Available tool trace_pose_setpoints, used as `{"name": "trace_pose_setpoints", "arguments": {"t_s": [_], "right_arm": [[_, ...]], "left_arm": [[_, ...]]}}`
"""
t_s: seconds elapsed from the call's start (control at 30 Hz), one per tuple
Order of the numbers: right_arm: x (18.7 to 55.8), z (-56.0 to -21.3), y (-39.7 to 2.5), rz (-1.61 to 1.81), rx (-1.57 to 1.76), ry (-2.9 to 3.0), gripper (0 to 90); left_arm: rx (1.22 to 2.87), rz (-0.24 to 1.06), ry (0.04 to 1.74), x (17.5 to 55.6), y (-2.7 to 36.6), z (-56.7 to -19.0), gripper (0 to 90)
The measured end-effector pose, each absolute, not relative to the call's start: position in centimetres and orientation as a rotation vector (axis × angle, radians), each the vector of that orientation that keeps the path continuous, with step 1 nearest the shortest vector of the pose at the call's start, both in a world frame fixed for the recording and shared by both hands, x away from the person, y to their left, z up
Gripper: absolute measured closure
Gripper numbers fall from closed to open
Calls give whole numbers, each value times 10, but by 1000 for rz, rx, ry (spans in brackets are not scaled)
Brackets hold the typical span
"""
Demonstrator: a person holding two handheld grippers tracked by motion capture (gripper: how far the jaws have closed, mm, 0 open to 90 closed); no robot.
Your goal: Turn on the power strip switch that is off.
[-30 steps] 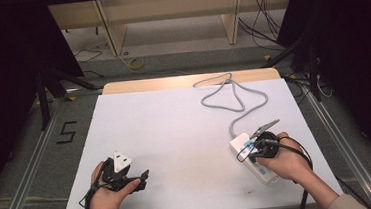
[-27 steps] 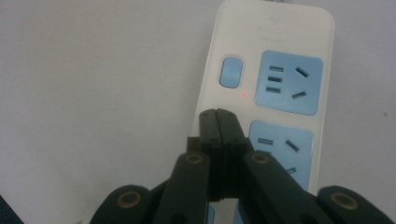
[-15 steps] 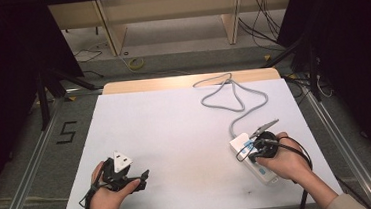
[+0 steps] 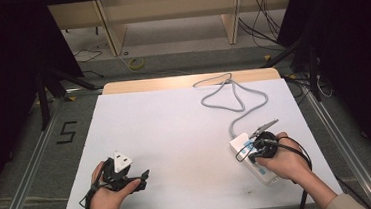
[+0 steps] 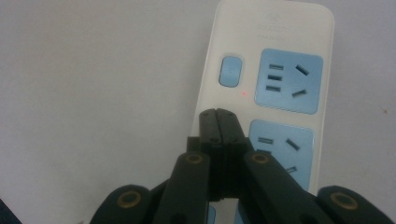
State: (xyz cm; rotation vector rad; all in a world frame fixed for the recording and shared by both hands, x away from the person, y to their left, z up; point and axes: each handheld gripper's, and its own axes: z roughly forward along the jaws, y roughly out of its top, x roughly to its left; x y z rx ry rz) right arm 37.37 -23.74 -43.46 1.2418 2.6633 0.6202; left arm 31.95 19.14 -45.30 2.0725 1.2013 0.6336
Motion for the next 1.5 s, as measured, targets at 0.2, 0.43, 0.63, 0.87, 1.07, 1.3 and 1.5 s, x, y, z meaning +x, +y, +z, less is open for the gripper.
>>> {"name": "trace_pose_setpoints", "arguments": {"t_s": [0.2, 0.43, 0.63, 0.87, 1.07, 1.3, 1.5], "right_arm": [[374, -435, -237, 619, 1245, 2662, 900], [375, -435, -237, 618, 1256, 2664, 900], [375, -434, -237, 616, 1261, 2666, 900], [375, -434, -236, 606, 1253, 2667, 900], [375, -434, -236, 602, 1255, 2670, 900], [375, -434, -236, 600, 1258, 2670, 900], [375, -434, -235, 592, 1254, 2667, 900]], "left_arm": [[2075, 635, 1200, 320, 191, -453, 143], [2080, 633, 1198, 320, 191, -453, 143], [2080, 633, 1198, 320, 191, -453, 143], [2079, 632, 1198, 320, 191, -453, 143], [2080, 634, 1199, 320, 191, -453, 143], [2080, 635, 1199, 320, 191, -453, 143], [2078, 635, 1197, 319, 190, -453, 143]]}}
